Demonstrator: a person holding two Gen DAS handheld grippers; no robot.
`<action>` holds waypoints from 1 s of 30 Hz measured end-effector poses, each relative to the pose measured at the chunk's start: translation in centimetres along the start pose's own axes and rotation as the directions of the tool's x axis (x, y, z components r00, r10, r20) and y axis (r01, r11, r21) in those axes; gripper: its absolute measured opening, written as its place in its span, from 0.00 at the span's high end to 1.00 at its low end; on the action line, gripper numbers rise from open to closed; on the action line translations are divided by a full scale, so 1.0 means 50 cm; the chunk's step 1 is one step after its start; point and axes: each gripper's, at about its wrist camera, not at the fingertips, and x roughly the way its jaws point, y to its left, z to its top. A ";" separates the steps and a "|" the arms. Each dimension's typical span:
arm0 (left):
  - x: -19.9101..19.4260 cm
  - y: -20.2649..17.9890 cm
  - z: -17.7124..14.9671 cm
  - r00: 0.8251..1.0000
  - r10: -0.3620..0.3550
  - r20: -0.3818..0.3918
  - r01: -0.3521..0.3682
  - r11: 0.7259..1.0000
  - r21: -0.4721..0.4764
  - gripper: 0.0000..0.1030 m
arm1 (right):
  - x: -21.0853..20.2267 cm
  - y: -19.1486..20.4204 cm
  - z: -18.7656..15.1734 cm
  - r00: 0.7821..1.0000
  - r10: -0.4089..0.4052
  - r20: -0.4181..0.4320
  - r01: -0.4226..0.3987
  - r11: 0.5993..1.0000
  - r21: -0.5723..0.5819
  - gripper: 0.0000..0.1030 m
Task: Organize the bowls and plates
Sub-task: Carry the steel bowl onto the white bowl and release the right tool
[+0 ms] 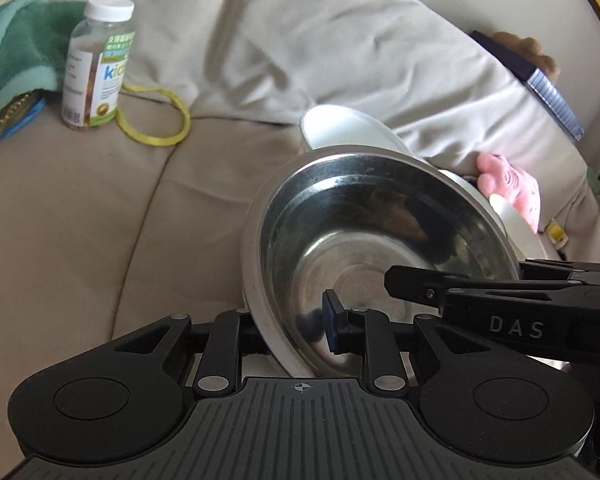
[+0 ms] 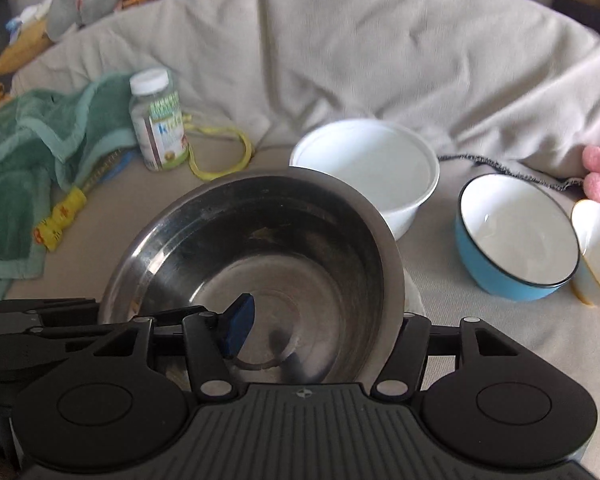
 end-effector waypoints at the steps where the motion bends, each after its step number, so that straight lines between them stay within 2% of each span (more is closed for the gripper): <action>1: 0.001 0.004 -0.002 1.000 0.002 0.007 -0.002 1.000 0.002 0.77 | 0.007 -0.002 -0.001 1.000 -0.007 -0.008 0.007 1.000 0.007 0.43; 9: 0.021 0.010 0.001 1.000 -0.010 -0.017 0.010 1.000 0.001 0.72 | 0.048 -0.055 -0.010 0.998 -0.002 -0.069 0.009 0.996 0.090 0.46; 15: -0.002 0.047 0.013 0.998 -0.053 0.018 0.055 0.995 -0.082 0.69 | 0.043 -0.071 -0.006 0.997 0.037 -0.062 -0.030 0.993 0.118 0.44; 18: -0.009 0.063 0.017 0.999 -0.042 0.034 0.045 0.992 -0.115 0.69 | 0.035 -0.079 -0.007 0.997 0.059 -0.057 -0.052 0.990 0.129 0.43; 20: -0.020 0.067 0.018 0.998 -0.023 0.058 0.029 0.992 -0.119 0.69 | 0.022 -0.087 -0.009 0.997 0.070 -0.036 -0.065 0.988 0.139 0.38; 21: -0.025 0.069 0.018 0.997 -0.019 0.068 0.027 0.992 -0.120 0.69 | 0.013 -0.089 -0.011 0.998 0.062 -0.020 -0.059 0.989 0.135 0.29; 23: -0.026 0.073 0.019 0.997 -0.022 0.078 0.031 0.992 -0.122 0.69 | -0.005 -0.094 -0.012 0.999 0.049 0.019 -0.051 0.993 0.106 0.27; 26: -0.003 0.080 0.020 0.999 -0.016 0.038 0.022 0.990 -0.141 0.69 | -0.010 -0.109 -0.015 0.999 0.050 0.019 -0.051 0.994 0.096 0.27; 29: 0.027 0.090 0.020 1.000 0.009 -0.009 -0.010 0.985 -0.170 0.69 | 0.011 -0.142 -0.024 0.998 0.068 -0.019 -0.063 0.984 0.169 0.27; 30: 0.036 0.096 0.019 1.000 0.013 -0.019 -0.016 0.982 -0.187 0.65 | 0.020 -0.154 -0.028 0.996 0.079 -0.029 -0.072 0.977 0.201 0.27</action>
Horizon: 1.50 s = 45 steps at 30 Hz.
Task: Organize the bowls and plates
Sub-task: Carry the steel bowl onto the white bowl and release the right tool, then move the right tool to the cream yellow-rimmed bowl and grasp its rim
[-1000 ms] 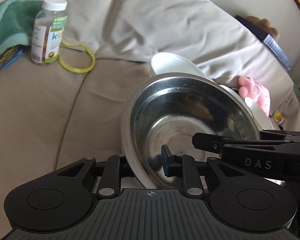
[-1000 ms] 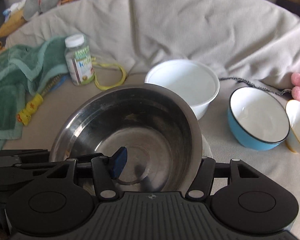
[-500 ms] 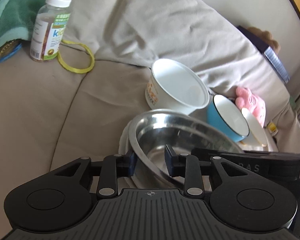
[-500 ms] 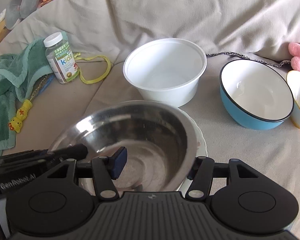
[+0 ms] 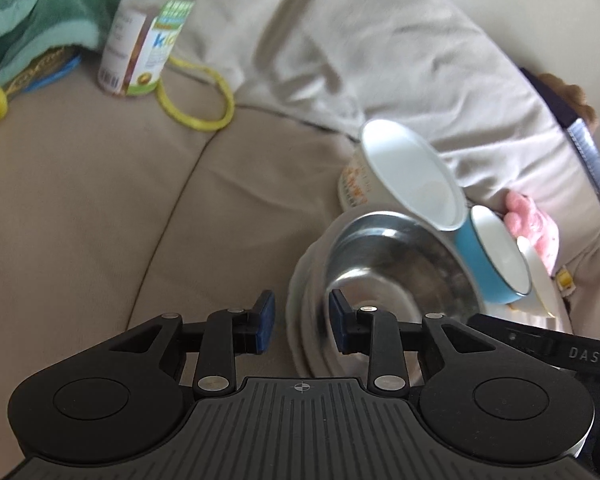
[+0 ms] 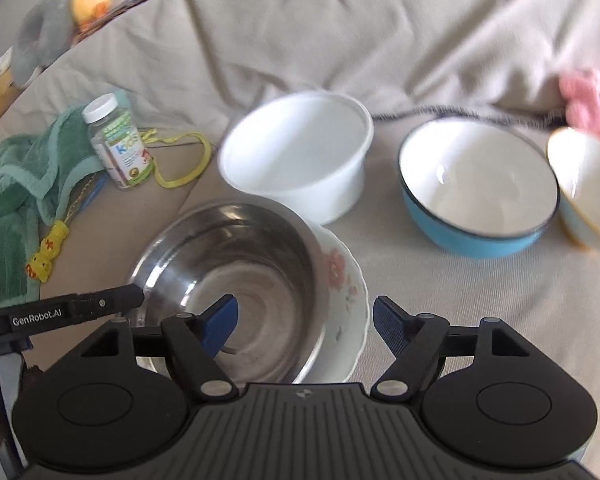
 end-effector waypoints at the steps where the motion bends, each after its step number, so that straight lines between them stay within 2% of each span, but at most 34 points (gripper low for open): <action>1: 0.008 0.008 -0.001 1.000 -0.009 -0.008 0.009 1.000 -0.024 0.64 | 0.013 -0.013 -0.001 1.000 0.014 -0.012 -0.014 0.999 0.039 0.27; 4: 0.035 0.028 0.002 0.998 -0.051 -0.037 0.047 0.995 -0.089 0.63 | 0.047 -0.050 -0.008 0.996 0.068 -0.050 -0.061 0.989 0.131 0.27; 10: 0.090 0.019 -0.001 0.985 -0.090 -0.150 0.073 0.991 -0.116 0.67 | 0.104 -0.086 -0.018 0.982 0.167 -0.092 -0.141 0.960 0.241 0.28; 13: 0.097 -0.003 -0.003 0.984 -0.036 -0.175 0.024 0.997 -0.067 0.66 | 0.115 -0.088 -0.023 0.970 0.223 -0.099 -0.193 0.949 0.251 0.38; 15: 0.096 -0.020 -0.005 0.984 -0.005 -0.178 0.000 1.000 -0.028 0.61 | 0.116 -0.080 -0.025 0.971 0.215 -0.104 -0.188 0.956 0.225 0.38; 18: 0.095 -0.039 -0.010 0.982 0.018 -0.186 -0.018 1.000 0.004 0.51 | 0.107 -0.072 -0.031 0.979 0.180 -0.095 -0.165 0.975 0.151 0.46; 21: 0.094 -0.062 -0.016 0.982 0.026 -0.187 -0.021 0.999 0.030 0.42 | 0.086 -0.078 -0.040 0.981 0.175 -0.080 -0.167 0.980 0.107 0.46; 24: 0.102 -0.084 -0.024 0.981 0.005 -0.193 0.004 0.999 0.047 0.41 | 0.060 -0.098 -0.048 0.983 0.172 -0.071 -0.164 0.981 0.101 0.46; 32: 0.121 -0.155 -0.065 0.968 -0.102 -0.230 0.132 0.984 0.121 0.41 | -0.005 -0.196 -0.083 0.991 0.128 -0.036 -0.121 0.979 0.164 0.46; 35: 0.125 -0.176 -0.074 0.972 -0.098 -0.212 0.134 0.977 0.163 0.44 | -0.016 -0.222 -0.094 0.993 0.118 -0.024 -0.112 0.977 0.182 0.46; 38: 0.115 -0.185 -0.077 0.980 -0.036 -0.196 0.076 0.976 0.202 0.55 | -0.033 -0.228 -0.097 0.996 0.087 0.007 -0.087 0.982 0.168 0.45; 40: 0.097 -0.191 -0.077 0.984 -0.008 -0.179 0.045 0.977 0.206 0.58 | -0.060 -0.229 -0.096 0.998 0.053 0.043 -0.058 0.989 0.138 0.32; 41: 0.084 -0.196 -0.078 0.987 0.007 -0.160 0.028 0.977 0.211 0.59 | -0.076 -0.233 -0.096 0.997 0.035 0.063 -0.043 0.991 0.130 0.29; 43: 0.048 -0.210 -0.085 0.996 0.038 -0.082 -0.019 0.974 0.228 0.59 | -0.107 -0.248 -0.099 0.994 0.010 0.106 -0.021 0.994 0.110 0.19; 45: 0.013 -0.224 -0.092 0.998 0.059 -0.001 -0.058 0.972 0.230 0.59 | -0.129 -0.271 -0.104 0.991 -0.028 0.128 0.014 0.994 0.110 0.18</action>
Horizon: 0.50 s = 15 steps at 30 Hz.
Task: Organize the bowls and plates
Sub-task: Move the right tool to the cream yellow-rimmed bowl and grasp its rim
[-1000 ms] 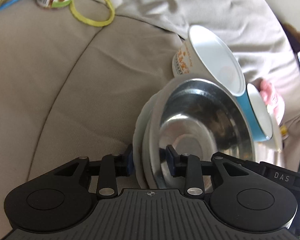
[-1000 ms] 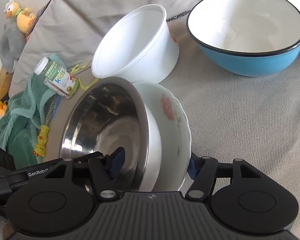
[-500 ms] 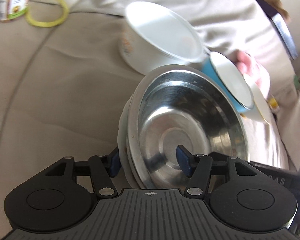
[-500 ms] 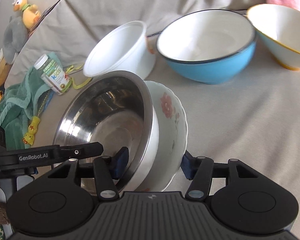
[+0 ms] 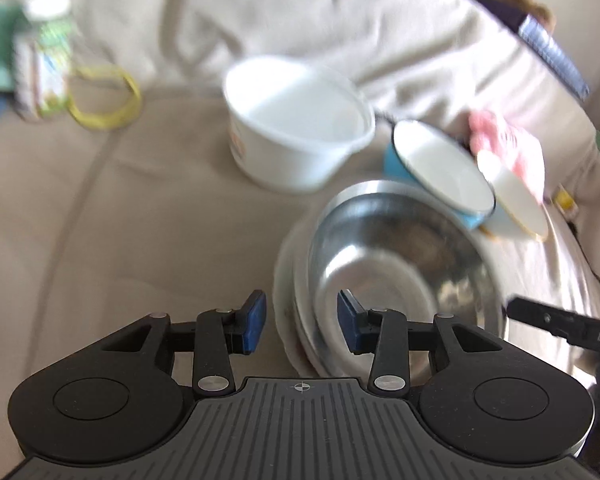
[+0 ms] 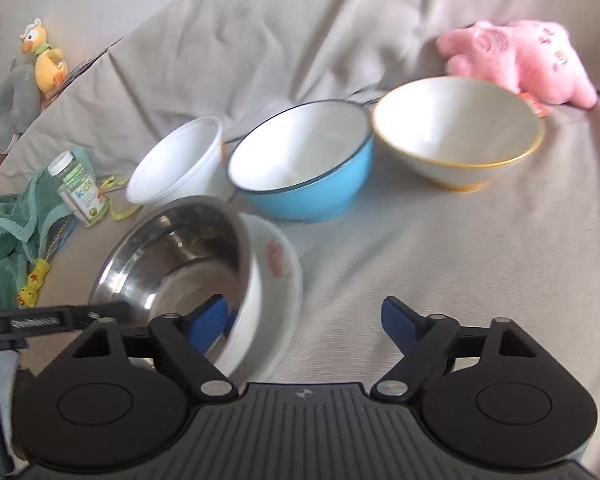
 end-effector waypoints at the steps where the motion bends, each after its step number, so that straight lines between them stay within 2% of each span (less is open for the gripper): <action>1: -0.012 -0.013 -0.002 0.999 0.011 0.034 -0.011 1.000 -0.006 0.59 | -0.009 -0.012 -0.001 0.999 -0.051 0.012 0.051 0.999 -0.007 0.18; 3: -0.032 -0.034 -0.005 0.997 -0.004 0.079 0.005 1.000 -0.012 0.55 | -0.025 -0.042 -0.007 0.986 -0.160 0.044 0.161 0.986 -0.040 0.18; 4: -0.036 -0.049 -0.004 0.996 -0.011 0.091 0.011 1.000 -0.004 0.58 | -0.027 -0.060 -0.011 0.977 -0.206 0.052 0.209 0.976 -0.054 0.18; 6: -0.037 -0.083 0.002 0.992 -0.084 0.098 0.083 0.996 0.017 0.60 | -0.026 -0.106 -0.018 0.966 -0.257 0.029 0.258 0.965 -0.036 0.18; 9: -0.034 -0.152 0.013 0.984 -0.147 0.101 0.142 0.988 0.059 0.60 | -0.014 -0.171 -0.034 0.962 -0.272 -0.033 0.272 0.962 0.020 0.17; 11: -0.023 -0.204 0.016 0.982 -0.171 0.080 0.162 0.981 0.106 0.60 | -0.002 -0.197 -0.055 0.962 -0.265 -0.057 0.267 0.963 0.028 0.14; 13: -0.002 -0.262 0.014 0.980 -0.193 0.040 0.186 0.973 0.138 0.60 | 0.002 -0.193 -0.070 0.967 -0.251 -0.042 0.250 0.968 -0.035 0.04; 15: 0.019 -0.306 0.010 0.977 -0.212 0.006 0.208 0.965 0.162 0.61 | 0.019 -0.178 -0.078 0.961 -0.270 -0.058 0.263 0.958 -0.112 0.00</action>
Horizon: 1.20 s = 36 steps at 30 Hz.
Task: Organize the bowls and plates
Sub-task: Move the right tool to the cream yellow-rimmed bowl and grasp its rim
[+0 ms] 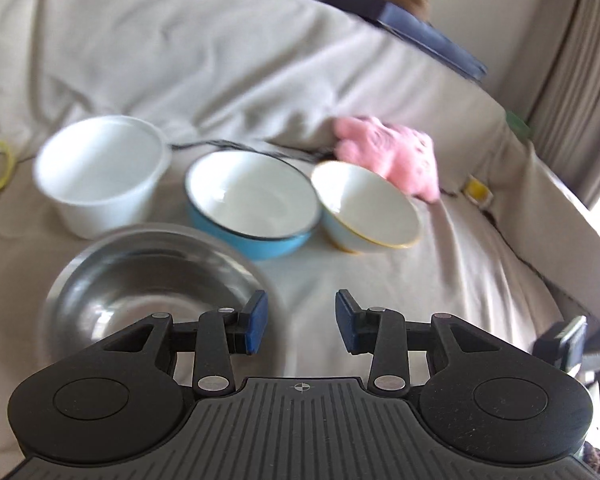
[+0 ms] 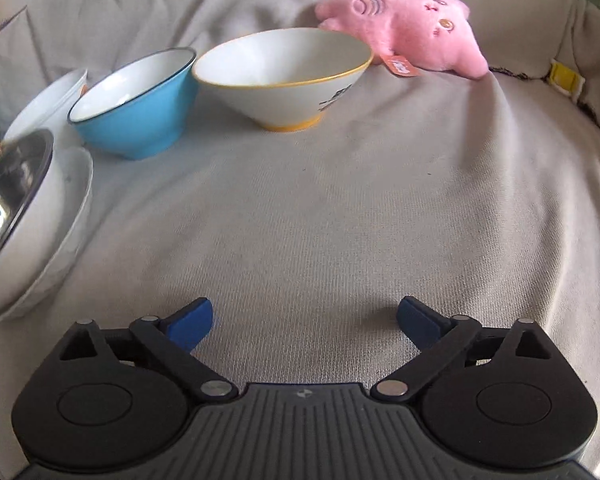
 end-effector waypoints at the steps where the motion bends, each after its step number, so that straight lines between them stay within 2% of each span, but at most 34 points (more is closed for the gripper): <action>1: 0.014 -0.018 0.001 1.000 -0.006 -0.014 0.007 1.000 0.015 0.61 | 0.006 0.010 -0.003 1.000 -0.014 -0.005 0.014 1.000 -0.025 0.00; 7: 0.101 -0.088 0.048 0.995 -0.028 -0.101 0.033 0.998 0.048 0.61 | 0.001 0.001 -0.005 1.000 0.014 0.000 -0.014 1.000 0.011 0.00; 13: 0.172 -0.110 0.094 0.981 -0.044 -0.188 0.059 0.996 0.070 0.61 | -0.005 0.002 -0.012 0.999 0.031 0.005 -0.031 0.998 -0.053 0.00; 14: 0.182 -0.114 0.105 0.980 -0.051 -0.191 0.068 0.994 0.082 0.62 | -0.007 0.000 -0.011 0.999 0.035 0.012 -0.034 0.998 -0.052 0.02; 16: 0.193 -0.116 0.128 0.982 -0.055 -0.180 0.075 0.991 0.107 0.64 | -0.018 -0.011 -0.004 0.997 0.044 0.060 -0.043 0.999 -0.016 0.14; 20: 0.220 -0.099 0.192 0.987 0.004 -0.158 0.019 0.989 0.145 0.65 | -0.047 -0.038 0.038 0.986 0.034 0.162 -0.042 0.998 0.043 0.14; 23: 0.250 -0.085 0.234 0.983 0.071 -0.167 -0.036 0.979 0.202 0.65 | -0.057 -0.063 0.085 0.979 0.045 0.199 -0.062 0.995 0.080 0.14; 25: 0.270 -0.066 0.259 0.977 0.087 -0.196 -0.053 0.983 0.174 0.65 | -0.055 -0.077 0.114 0.975 0.042 0.219 -0.066 0.993 0.103 0.14; 28: 0.289 -0.029 0.283 0.974 0.056 -0.221 -0.035 0.995 0.098 0.65 | -0.048 -0.101 0.144 0.971 0.019 0.237 -0.055 0.988 0.147 0.14; 32: 0.314 0.000 0.298 0.977 0.049 -0.209 -0.028 0.994 0.103 0.66 | -0.027 -0.146 0.160 0.972 -0.006 0.236 -0.029 0.989 0.145 0.14; 33: 0.324 0.008 0.299 0.978 0.036 -0.207 -0.016 0.995 0.096 0.65 | -0.019 -0.155 0.165 0.972 -0.027 0.235 -0.009 0.988 0.151 0.16; 36: 0.362 0.034 0.296 0.978 0.030 -0.209 -0.022 0.999 0.041 0.63 | -0.001 -0.169 0.186 0.974 -0.035 0.226 -0.006 0.984 0.178 0.36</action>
